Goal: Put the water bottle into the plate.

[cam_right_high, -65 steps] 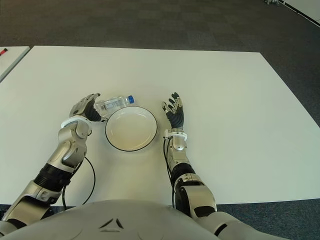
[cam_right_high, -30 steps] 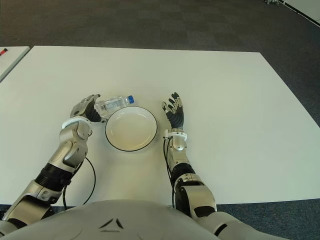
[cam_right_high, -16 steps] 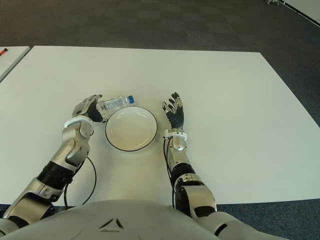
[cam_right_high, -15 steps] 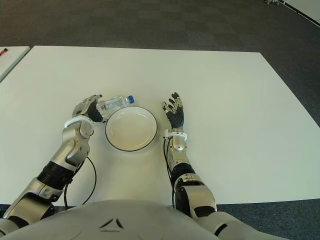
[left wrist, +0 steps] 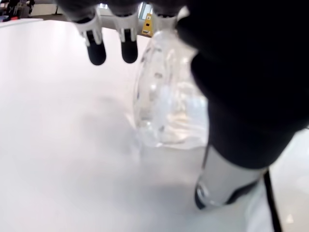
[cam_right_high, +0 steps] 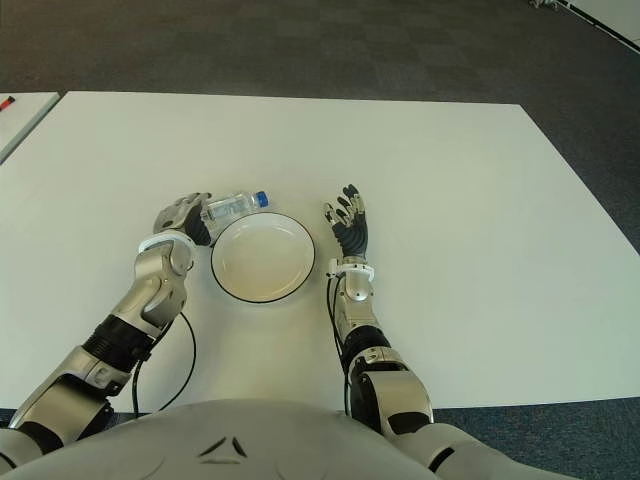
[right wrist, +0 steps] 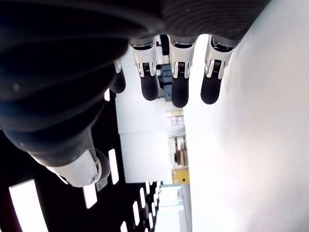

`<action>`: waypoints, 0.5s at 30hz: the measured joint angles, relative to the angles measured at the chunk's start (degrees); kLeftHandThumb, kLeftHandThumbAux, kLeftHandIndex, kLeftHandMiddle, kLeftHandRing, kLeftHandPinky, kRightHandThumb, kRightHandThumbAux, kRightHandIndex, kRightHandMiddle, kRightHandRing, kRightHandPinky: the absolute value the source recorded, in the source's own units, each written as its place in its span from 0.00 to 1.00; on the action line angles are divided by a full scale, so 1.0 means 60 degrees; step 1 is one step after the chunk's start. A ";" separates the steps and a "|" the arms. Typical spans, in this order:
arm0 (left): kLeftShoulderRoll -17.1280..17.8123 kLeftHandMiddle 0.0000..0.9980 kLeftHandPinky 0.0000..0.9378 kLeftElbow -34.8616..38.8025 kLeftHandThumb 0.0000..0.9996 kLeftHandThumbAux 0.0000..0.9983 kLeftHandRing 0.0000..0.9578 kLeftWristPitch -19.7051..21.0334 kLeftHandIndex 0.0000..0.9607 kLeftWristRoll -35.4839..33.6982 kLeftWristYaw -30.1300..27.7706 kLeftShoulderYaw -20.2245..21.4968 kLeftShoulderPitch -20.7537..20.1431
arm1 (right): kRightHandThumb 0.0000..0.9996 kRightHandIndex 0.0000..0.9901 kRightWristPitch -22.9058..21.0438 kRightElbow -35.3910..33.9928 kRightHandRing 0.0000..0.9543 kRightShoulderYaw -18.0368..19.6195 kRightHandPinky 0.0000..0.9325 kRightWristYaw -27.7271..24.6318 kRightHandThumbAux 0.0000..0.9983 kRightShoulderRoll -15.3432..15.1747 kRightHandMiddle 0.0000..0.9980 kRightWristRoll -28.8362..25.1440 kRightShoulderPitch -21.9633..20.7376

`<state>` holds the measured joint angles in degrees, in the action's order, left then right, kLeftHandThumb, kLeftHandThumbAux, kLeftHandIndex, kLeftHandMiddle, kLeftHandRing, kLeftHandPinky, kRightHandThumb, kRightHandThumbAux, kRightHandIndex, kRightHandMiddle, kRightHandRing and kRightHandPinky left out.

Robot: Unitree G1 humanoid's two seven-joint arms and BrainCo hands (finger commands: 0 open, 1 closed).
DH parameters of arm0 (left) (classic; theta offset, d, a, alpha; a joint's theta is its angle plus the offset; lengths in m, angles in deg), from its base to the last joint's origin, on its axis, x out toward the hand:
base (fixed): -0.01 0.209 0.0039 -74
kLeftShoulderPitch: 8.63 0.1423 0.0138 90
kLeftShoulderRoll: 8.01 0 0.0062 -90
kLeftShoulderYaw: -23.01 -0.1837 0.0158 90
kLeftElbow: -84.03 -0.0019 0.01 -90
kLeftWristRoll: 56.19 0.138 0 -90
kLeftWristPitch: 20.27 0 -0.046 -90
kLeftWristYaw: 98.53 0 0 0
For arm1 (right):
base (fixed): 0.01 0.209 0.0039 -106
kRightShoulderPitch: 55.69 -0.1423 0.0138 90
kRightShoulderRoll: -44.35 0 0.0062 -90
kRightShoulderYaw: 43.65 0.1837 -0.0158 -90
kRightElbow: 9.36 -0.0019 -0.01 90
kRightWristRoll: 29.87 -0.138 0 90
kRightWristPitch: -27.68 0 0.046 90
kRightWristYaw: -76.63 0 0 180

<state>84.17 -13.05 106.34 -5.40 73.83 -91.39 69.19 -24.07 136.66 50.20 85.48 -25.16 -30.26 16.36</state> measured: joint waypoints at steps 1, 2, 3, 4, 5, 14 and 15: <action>0.0004 0.00 0.08 -0.0017 0.00 0.90 0.00 0.0001 0.00 0.0015 0.0000 -0.0031 -0.0022 | 0.04 0.07 0.0000 0.0000 0.14 0.0000 0.19 0.0000 0.71 0.0000 0.12 0.0000 0.0000; 0.0009 0.00 0.08 -0.0029 0.00 0.90 0.00 0.0002 0.00 0.0022 0.0000 -0.0062 -0.0038 | 0.04 0.07 0.0000 0.0000 0.14 0.0000 0.19 0.0000 0.70 0.0000 0.12 0.0000 0.0000; 0.0011 0.00 0.08 -0.0042 0.00 0.90 0.00 0.0003 0.00 0.0033 0.0000 -0.0095 -0.0054 | 0.04 0.07 0.0000 0.0000 0.14 0.0000 0.19 0.0000 0.70 0.0000 0.12 0.0000 0.0000; 0.0011 0.00 0.08 -0.0059 0.00 0.90 0.00 0.0004 0.00 0.0049 0.0000 -0.0130 -0.0067 | 0.04 0.07 0.0000 -0.0001 0.14 -0.0001 0.19 -0.0001 0.70 0.0000 0.12 0.0000 0.0000; 0.0011 0.00 0.08 -0.0070 0.00 0.90 0.00 0.0004 0.00 0.0068 0.0000 -0.0158 -0.0078 | 0.04 0.07 0.0000 -0.0003 0.14 -0.0001 0.19 -0.0002 0.70 0.0000 0.12 0.0000 0.0000; 0.0010 0.00 0.08 -0.0180 0.00 0.91 0.00 0.0008 0.00 0.0098 0.0000 -0.0249 -0.0174 | 0.04 0.08 0.0000 -0.0003 0.14 0.0002 0.19 0.0002 0.70 0.0000 0.12 -0.0002 0.0001; 0.0010 0.00 0.07 -0.0185 0.00 0.91 0.00 0.0008 0.00 0.0104 0.0000 -0.0257 -0.0180 | 0.04 0.08 0.0000 -0.0003 0.14 0.0003 0.19 0.0003 0.70 0.0000 0.12 -0.0002 0.0001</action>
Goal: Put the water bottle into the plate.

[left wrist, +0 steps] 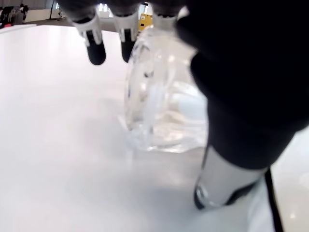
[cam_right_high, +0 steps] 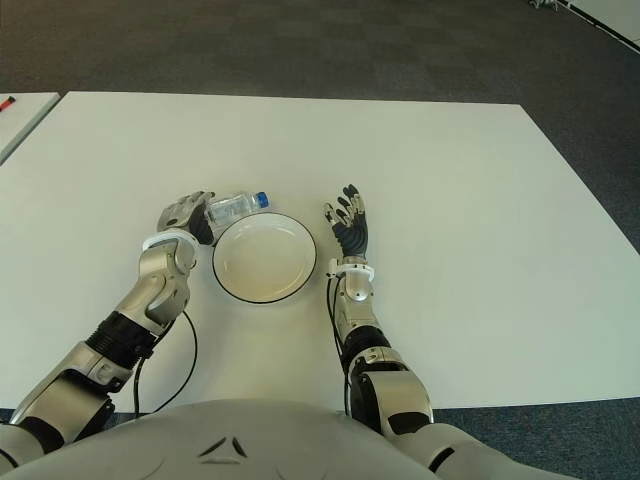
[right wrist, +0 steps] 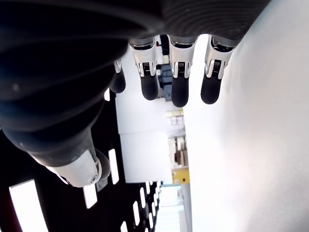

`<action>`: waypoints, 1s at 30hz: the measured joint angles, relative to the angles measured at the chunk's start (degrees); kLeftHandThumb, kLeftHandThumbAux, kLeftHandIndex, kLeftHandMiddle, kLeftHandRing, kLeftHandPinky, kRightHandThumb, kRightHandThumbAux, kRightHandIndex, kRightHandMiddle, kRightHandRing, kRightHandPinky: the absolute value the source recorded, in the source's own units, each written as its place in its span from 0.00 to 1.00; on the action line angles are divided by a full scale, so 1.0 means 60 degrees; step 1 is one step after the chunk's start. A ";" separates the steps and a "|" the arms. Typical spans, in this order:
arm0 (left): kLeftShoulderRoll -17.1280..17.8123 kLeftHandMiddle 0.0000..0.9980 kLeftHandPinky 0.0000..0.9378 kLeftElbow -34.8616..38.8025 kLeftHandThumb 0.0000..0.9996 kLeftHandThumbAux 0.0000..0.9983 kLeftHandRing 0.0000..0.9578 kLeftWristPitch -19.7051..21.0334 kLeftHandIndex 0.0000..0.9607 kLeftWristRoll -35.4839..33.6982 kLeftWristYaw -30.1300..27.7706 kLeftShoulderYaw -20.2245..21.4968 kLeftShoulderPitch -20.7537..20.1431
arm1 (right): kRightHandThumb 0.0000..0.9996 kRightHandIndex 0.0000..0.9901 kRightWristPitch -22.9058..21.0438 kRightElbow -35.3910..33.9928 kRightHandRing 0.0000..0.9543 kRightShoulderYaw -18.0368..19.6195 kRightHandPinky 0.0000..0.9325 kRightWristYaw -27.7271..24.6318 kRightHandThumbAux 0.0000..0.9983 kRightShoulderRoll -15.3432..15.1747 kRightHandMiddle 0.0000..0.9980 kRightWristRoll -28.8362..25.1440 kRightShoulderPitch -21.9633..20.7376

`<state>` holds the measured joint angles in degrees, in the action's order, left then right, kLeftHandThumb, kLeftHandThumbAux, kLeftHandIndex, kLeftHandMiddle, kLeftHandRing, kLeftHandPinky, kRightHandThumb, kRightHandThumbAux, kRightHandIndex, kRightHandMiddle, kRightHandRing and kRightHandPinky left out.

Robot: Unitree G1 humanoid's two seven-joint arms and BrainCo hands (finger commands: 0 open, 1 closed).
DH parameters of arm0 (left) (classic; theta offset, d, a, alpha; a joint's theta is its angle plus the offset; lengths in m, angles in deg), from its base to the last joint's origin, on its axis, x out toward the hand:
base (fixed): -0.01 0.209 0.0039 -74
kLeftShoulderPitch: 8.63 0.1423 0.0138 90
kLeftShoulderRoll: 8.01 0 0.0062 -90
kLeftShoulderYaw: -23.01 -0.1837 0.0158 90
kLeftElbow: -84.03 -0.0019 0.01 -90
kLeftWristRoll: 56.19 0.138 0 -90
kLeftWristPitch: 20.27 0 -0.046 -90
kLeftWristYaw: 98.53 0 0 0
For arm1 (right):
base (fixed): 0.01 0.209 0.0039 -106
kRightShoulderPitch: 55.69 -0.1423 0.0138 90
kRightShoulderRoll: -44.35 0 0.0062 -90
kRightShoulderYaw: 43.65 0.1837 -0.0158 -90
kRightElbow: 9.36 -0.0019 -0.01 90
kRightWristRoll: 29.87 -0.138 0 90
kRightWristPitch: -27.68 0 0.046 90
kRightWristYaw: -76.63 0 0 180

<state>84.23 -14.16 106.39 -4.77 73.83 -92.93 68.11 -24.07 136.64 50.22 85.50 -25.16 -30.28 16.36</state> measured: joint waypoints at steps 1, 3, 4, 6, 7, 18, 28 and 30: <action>0.0000 0.00 0.07 -0.0005 0.00 0.91 0.00 0.0001 0.00 0.0015 0.0000 -0.0008 -0.0005 | 0.04 0.08 0.0000 0.0000 0.14 0.0001 0.19 0.0000 0.70 0.0000 0.12 0.0000 0.0000; 0.0000 0.00 0.07 -0.0018 0.00 0.91 0.00 0.0003 0.00 0.0061 0.0000 -0.0028 -0.0017 | 0.04 0.07 -0.0001 -0.0001 0.14 0.0001 0.19 0.0000 0.70 0.0000 0.12 -0.0001 0.0001; -0.0001 0.00 0.07 -0.0024 0.00 0.91 0.00 0.0003 0.00 0.0069 0.0000 -0.0035 -0.0025 | 0.04 0.07 -0.0001 -0.0001 0.14 0.0001 0.19 0.0000 0.70 0.0000 0.12 -0.0001 0.0001; -0.0004 0.00 0.07 -0.0055 0.00 0.91 0.00 0.0010 0.00 0.0079 0.0000 -0.0048 -0.0053 | 0.04 0.07 -0.0001 -0.0001 0.14 0.0001 0.19 -0.0001 0.70 0.0000 0.12 -0.0001 0.0000; -0.0005 0.00 0.07 -0.0073 0.00 0.91 0.00 0.0014 0.00 0.0082 0.0000 -0.0055 -0.0069 | 0.04 0.07 -0.0001 -0.0001 0.14 0.0001 0.19 -0.0001 0.70 0.0000 0.12 -0.0002 0.0000; -0.0019 0.00 0.07 -0.0160 0.00 0.91 0.00 0.0019 0.00 0.0122 0.0000 -0.0139 -0.0154 | 0.04 0.08 0.0000 0.0002 0.14 0.0003 0.19 -0.0008 0.70 0.0000 0.12 -0.0015 0.0000; -0.0024 0.00 0.07 -0.0178 0.00 0.91 0.00 0.0019 0.00 0.0162 0.0000 -0.0253 -0.0184 | 0.04 0.08 0.0000 0.0009 0.14 0.0003 0.19 0.0000 0.71 0.0000 0.12 -0.0014 0.0000; -0.0024 0.00 0.07 -0.0190 0.00 0.91 0.00 0.0019 0.00 0.0176 0.0000 -0.0274 -0.0196 | 0.04 0.08 0.0000 0.0011 0.14 0.0003 0.19 0.0001 0.71 0.0000 0.12 -0.0014 0.0000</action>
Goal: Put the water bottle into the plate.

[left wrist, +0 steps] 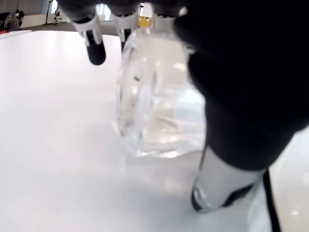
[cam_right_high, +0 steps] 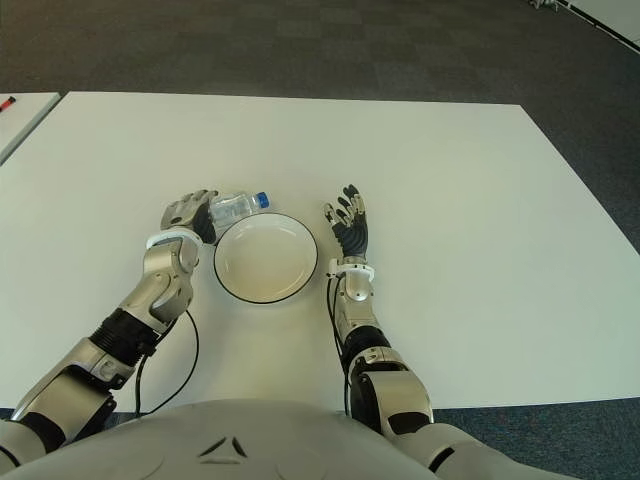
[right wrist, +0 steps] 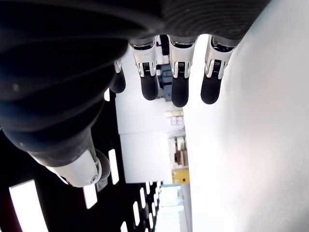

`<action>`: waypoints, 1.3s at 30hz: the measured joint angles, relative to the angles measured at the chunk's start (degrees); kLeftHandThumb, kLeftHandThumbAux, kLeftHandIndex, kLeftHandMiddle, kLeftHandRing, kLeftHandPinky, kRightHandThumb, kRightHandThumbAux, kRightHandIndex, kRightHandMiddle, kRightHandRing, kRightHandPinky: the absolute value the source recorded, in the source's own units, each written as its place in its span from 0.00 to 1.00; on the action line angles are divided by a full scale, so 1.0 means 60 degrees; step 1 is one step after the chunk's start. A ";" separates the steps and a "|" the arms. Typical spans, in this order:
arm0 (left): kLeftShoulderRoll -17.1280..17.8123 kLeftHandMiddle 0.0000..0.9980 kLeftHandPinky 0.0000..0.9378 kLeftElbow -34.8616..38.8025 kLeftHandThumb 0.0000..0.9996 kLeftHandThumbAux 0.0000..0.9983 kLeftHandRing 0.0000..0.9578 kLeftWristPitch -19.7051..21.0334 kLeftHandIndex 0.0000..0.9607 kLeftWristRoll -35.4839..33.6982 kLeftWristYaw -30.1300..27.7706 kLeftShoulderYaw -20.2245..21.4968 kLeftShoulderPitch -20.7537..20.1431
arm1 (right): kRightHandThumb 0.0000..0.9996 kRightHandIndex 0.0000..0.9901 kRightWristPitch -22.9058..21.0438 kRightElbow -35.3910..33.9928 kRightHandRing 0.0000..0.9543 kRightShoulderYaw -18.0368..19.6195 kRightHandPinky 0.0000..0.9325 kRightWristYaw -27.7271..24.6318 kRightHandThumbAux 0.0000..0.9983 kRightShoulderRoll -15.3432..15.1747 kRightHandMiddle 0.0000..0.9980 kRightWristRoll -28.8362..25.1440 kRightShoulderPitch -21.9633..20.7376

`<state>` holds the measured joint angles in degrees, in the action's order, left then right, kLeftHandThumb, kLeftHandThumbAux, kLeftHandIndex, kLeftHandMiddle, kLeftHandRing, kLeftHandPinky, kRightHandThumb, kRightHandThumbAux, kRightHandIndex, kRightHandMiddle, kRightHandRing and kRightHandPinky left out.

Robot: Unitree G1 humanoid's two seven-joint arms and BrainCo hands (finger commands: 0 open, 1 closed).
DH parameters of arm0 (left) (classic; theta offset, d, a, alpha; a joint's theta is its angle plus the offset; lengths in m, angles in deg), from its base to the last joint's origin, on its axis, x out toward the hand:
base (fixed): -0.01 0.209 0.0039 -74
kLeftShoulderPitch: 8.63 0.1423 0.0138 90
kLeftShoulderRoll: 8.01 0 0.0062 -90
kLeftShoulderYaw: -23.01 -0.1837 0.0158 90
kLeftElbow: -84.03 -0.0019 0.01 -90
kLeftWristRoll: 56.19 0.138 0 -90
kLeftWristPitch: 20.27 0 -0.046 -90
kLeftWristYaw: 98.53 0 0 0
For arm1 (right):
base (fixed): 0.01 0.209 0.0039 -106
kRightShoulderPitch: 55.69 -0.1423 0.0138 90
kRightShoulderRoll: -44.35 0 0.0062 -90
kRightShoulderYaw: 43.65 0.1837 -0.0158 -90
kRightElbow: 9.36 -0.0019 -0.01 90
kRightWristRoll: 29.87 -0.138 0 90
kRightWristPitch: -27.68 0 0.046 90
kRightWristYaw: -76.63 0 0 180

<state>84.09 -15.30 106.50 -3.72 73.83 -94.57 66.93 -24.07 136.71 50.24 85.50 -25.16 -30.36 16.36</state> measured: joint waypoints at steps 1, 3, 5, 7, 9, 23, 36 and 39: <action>0.0000 0.00 0.07 -0.0006 0.00 0.91 0.00 0.0000 0.00 0.0006 0.0000 -0.0010 -0.0005 | 0.04 0.08 0.0000 0.0000 0.14 0.0000 0.19 0.0000 0.71 0.0000 0.12 0.0000 0.0000; -0.0001 0.00 0.07 -0.0019 0.00 0.91 0.00 0.0000 0.00 0.0026 0.0000 -0.0033 -0.0019 | 0.04 0.08 0.0000 0.0001 0.14 0.0000 0.19 0.0000 0.71 0.0000 0.12 0.0000 0.0000; -0.0001 0.00 0.07 -0.0029 0.00 0.91 0.00 0.0000 0.00 0.0053 0.0000 -0.0051 -0.0027 | 0.04 0.08 0.0000 0.0001 0.14 -0.0002 0.19 -0.0001 0.71 0.0000 0.12 0.0000 0.0000; -0.0005 0.00 0.07 -0.0033 0.00 0.91 0.00 0.0000 0.00 0.0070 0.0000 -0.0061 -0.0031 | 0.04 0.08 0.0000 0.0001 0.14 -0.0003 0.19 -0.0001 0.71 0.0000 0.12 0.0001 0.0000; -0.0007 0.00 0.07 -0.0037 0.00 0.91 0.00 0.0000 0.00 0.0077 0.0000 -0.0069 -0.0034 | 0.04 0.07 0.0000 0.0002 0.14 -0.0004 0.19 -0.0001 0.70 0.0000 0.12 0.0003 0.0000; -0.0104 0.00 0.08 -0.0229 0.00 0.90 0.00 -0.0021 0.00 0.0250 0.0005 -0.0109 -0.0136 | 0.03 0.08 0.0000 0.0024 0.15 -0.0011 0.19 0.0005 0.71 0.0000 0.13 0.0011 -0.0004; -0.0299 0.00 0.07 -0.0538 0.00 0.90 0.00 -0.0031 0.00 0.0280 0.0039 -0.0171 -0.0383 | 0.03 0.07 0.0024 0.0047 0.14 -0.0017 0.19 0.0019 0.69 0.0002 0.12 0.0018 -0.0010; -0.0312 0.00 0.07 -0.0571 0.00 0.90 0.00 -0.0034 0.00 0.0288 0.0039 -0.0208 -0.0410 | 0.03 0.07 0.0024 0.0048 0.14 -0.0019 0.19 0.0045 0.69 0.0002 0.12 0.0026 -0.0011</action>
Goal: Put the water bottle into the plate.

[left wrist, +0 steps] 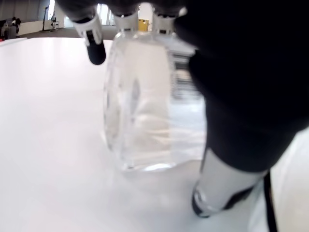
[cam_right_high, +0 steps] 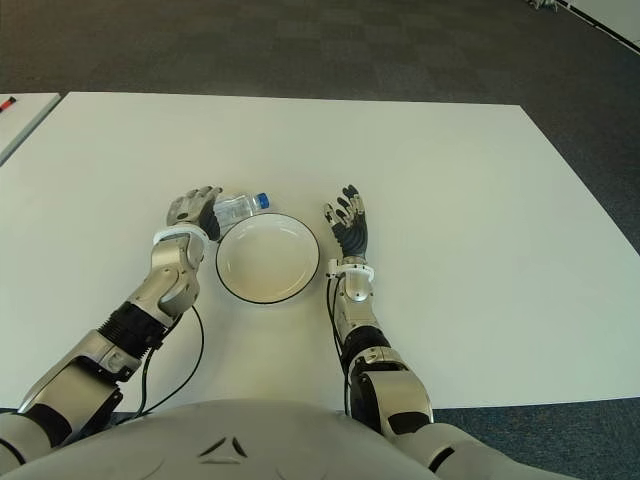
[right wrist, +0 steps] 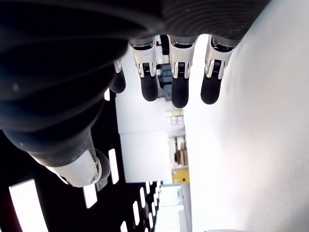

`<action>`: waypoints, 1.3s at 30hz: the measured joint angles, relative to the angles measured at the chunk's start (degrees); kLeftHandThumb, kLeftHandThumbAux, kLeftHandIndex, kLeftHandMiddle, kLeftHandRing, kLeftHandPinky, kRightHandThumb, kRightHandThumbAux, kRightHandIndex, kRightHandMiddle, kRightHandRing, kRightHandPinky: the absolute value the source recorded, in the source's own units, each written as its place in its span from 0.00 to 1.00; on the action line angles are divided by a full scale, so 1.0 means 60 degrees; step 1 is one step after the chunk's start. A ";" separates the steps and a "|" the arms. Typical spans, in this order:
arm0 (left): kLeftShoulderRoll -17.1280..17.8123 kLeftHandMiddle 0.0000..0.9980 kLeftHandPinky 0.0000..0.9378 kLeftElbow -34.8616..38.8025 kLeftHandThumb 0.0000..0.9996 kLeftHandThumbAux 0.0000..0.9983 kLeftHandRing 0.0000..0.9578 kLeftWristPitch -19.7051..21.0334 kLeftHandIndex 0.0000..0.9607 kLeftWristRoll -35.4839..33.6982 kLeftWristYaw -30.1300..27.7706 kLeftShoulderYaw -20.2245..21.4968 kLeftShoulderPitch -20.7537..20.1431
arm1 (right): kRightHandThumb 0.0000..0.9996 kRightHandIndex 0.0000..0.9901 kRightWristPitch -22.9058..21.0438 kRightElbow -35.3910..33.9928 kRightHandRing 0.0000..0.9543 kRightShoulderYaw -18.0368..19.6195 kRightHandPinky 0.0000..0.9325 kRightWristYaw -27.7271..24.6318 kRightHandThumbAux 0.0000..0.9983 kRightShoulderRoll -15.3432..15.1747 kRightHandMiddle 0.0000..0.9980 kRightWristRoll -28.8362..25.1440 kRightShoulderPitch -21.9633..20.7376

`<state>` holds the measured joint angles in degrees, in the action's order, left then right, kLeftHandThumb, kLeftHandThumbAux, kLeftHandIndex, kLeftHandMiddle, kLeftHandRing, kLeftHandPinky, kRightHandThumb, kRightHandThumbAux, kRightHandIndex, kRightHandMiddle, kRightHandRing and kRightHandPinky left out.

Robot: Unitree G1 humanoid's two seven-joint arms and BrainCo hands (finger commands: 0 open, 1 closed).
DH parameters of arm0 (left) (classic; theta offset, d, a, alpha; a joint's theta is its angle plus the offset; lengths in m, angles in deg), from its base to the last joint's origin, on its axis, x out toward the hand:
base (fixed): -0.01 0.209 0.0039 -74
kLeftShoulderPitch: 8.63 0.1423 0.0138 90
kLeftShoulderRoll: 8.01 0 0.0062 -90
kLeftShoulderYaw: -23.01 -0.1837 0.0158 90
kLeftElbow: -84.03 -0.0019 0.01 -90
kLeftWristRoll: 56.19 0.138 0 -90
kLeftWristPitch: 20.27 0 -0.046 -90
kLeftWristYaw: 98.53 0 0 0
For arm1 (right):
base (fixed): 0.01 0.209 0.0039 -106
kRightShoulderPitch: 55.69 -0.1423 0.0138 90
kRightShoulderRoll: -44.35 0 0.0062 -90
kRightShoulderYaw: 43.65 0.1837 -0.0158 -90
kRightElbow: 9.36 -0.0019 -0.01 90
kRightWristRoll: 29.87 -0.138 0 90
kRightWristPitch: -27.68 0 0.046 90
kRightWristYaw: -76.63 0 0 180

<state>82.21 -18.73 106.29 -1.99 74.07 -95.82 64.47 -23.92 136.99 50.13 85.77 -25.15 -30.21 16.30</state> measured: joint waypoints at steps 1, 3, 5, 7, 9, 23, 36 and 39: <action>-0.0001 0.00 0.07 -0.0009 0.00 0.90 0.00 0.0000 0.00 0.0005 0.0000 -0.0014 -0.0007 | 0.03 0.07 0.0000 0.0000 0.14 -0.0002 0.19 0.0005 0.69 0.0000 0.12 0.0001 0.0000; -0.0004 0.00 0.07 -0.0026 0.00 0.91 0.00 0.0000 0.00 0.0028 0.0000 -0.0050 -0.0019 | 0.03 0.07 0.0000 0.0002 0.14 -0.0004 0.19 0.0020 0.69 0.0000 0.12 0.0004 -0.0001; -0.0011 0.00 0.07 -0.0044 0.00 0.90 0.00 -0.0001 0.00 0.0055 0.0000 -0.0079 -0.0028 | 0.03 0.07 0.0000 0.0003 0.14 -0.0005 0.19 0.0034 0.69 0.0000 0.12 0.0004 -0.0001; -0.0020 0.00 0.07 -0.0062 0.00 0.90 0.00 -0.0001 0.00 0.0063 0.0000 -0.0101 -0.0044 | 0.03 0.07 0.0000 0.0004 0.15 -0.0006 0.20 0.0037 0.68 0.0000 0.13 0.0004 -0.0001; -0.0026 0.00 0.08 -0.0085 0.00 0.90 0.00 -0.0002 0.00 0.0065 0.0000 -0.0117 -0.0061 | 0.03 0.08 0.0000 0.0004 0.15 -0.0007 0.20 0.0040 0.69 0.0000 0.13 0.0004 -0.0001; -0.0086 0.00 0.08 -0.0154 0.00 0.90 0.00 -0.0003 0.00 0.0067 0.0002 -0.0167 -0.0115 | 0.04 0.08 0.0002 0.0006 0.15 -0.0011 0.20 0.0067 0.68 0.0001 0.13 0.0005 -0.0002; -0.0186 0.00 0.07 -0.0243 0.00 0.91 0.00 0.0009 0.00 0.0066 0.0002 -0.0205 -0.0203 | 0.04 0.08 0.0003 0.0006 0.15 -0.0008 0.19 0.0048 0.69 0.0001 0.13 -0.0001 -0.0002; -0.0213 0.00 0.07 -0.0273 0.00 0.91 0.00 0.0016 0.00 0.0066 0.0002 -0.0205 -0.0230 | 0.04 0.08 0.0003 0.0006 0.15 -0.0007 0.19 0.0035 0.69 0.0001 0.13 -0.0003 -0.0002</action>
<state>80.94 -20.37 106.39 -1.60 74.08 -97.05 63.09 -23.91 137.03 50.09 85.98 -25.15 -30.22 16.29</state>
